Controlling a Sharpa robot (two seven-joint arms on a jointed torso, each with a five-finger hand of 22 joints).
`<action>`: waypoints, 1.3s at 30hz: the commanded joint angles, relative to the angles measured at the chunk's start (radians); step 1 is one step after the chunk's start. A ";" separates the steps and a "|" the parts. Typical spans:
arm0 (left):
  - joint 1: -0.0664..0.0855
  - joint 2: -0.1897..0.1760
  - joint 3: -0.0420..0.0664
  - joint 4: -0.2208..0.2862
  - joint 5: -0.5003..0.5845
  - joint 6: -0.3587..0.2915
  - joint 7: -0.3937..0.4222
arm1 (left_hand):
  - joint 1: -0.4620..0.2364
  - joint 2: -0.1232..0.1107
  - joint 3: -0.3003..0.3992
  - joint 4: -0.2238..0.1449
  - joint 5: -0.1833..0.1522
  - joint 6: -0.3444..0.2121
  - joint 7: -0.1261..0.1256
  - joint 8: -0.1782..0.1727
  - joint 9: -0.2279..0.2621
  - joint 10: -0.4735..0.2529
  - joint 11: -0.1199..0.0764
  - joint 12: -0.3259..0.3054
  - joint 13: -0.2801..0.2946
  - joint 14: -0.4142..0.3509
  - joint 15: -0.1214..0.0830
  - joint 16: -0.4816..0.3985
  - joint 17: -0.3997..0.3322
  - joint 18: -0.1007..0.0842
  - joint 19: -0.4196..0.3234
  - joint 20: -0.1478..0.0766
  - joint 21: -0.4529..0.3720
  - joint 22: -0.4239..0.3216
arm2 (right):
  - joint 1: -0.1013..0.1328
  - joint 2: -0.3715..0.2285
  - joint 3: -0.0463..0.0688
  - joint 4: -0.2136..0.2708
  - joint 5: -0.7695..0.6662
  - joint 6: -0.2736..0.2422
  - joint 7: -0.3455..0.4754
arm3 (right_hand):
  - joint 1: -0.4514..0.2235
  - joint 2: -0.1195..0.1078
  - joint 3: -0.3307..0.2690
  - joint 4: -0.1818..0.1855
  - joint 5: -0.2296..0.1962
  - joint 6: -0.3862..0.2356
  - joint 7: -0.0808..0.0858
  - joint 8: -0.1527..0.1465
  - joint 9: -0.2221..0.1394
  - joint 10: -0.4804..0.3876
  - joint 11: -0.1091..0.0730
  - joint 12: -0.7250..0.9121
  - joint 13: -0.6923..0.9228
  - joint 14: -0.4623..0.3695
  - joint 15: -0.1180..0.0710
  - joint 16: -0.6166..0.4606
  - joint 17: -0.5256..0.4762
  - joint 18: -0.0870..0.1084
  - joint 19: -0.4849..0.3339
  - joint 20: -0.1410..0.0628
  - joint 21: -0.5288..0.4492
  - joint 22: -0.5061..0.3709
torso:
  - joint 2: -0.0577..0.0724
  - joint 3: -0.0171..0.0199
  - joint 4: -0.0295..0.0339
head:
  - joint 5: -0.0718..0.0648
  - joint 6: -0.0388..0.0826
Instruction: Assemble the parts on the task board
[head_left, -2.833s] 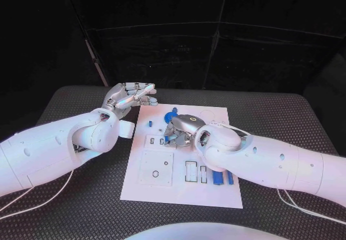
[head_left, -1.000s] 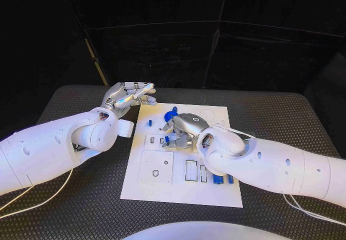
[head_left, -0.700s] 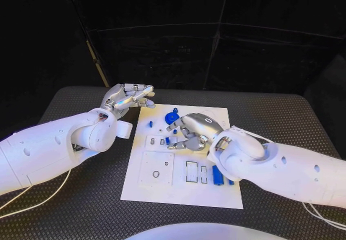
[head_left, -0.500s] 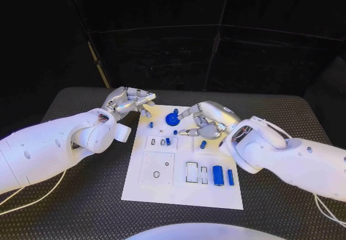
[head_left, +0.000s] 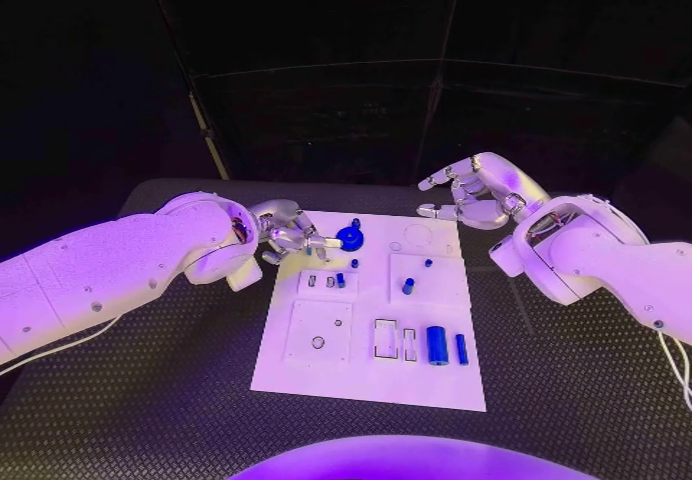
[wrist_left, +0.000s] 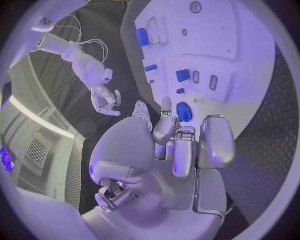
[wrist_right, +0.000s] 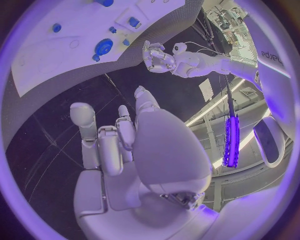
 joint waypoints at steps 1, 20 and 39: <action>0.018 0.028 -0.007 -0.024 -0.203 0.122 -0.162 | -0.013 0.008 -0.020 0.004 -0.003 -0.018 -0.001 0.024 0.033 -0.008 -0.001 0.021 0.024 0.104 -0.005 0.003 0.263 -0.020 -0.009 0.000 0.014 0.019 | 0.005 0.003 0.002 -0.012 0.063 0.022 0.001 | -0.005 0.001 -0.008 0.001 0.004 0.008 -0.002 0.007 0.001 -0.011 -0.003 -0.013 -0.011 0.057 -0.004 -0.013 0.063 0.019 -0.014 -0.004 -0.015 -0.021 | -0.017 0.0079 0.0049 | 0.000 -0.009; 0.113 0.207 -0.126 -0.169 -0.267 0.250 -0.209 | -0.035 0.034 -0.066 0.004 -0.003 -0.075 0.002 0.072 0.116 -0.033 0.002 0.015 0.021 0.104 -0.002 0.003 0.263 -0.019 -0.025 0.003 0.027 0.035 | 0.010 0.027 0.002 -0.051 0.044 0.044 -0.056 | -0.011 0.004 -0.022 0.000 0.032 0.008 -0.005 0.013 -0.001 -0.017 -0.006 -0.023 -0.024 0.053 -0.008 -0.029 0.040 0.024 -0.026 -0.007 -0.036 -0.051 | -0.028 0.0147 0.0088 | 0.009 -0.028; 0.118 0.297 -0.143 -0.235 -0.251 0.313 -0.218 | -0.024 0.045 -0.074 0.003 -0.003 -0.106 0.012 0.062 0.127 -0.069 0.011 -0.033 -0.031 0.104 0.005 0.003 0.263 -0.018 -0.031 0.008 0.025 0.034 | 0.010 0.045 0.002 -0.073 0.044 0.054 -0.067 | -0.010 0.008 -0.029 0.000 0.070 0.003 -0.005 0.016 -0.002 -0.026 -0.007 -0.036 -0.040 0.051 -0.009 -0.039 0.026 0.026 -0.031 -0.008 -0.050 -0.070 | -0.025 0.0122 0.0084 | 0.009 -0.029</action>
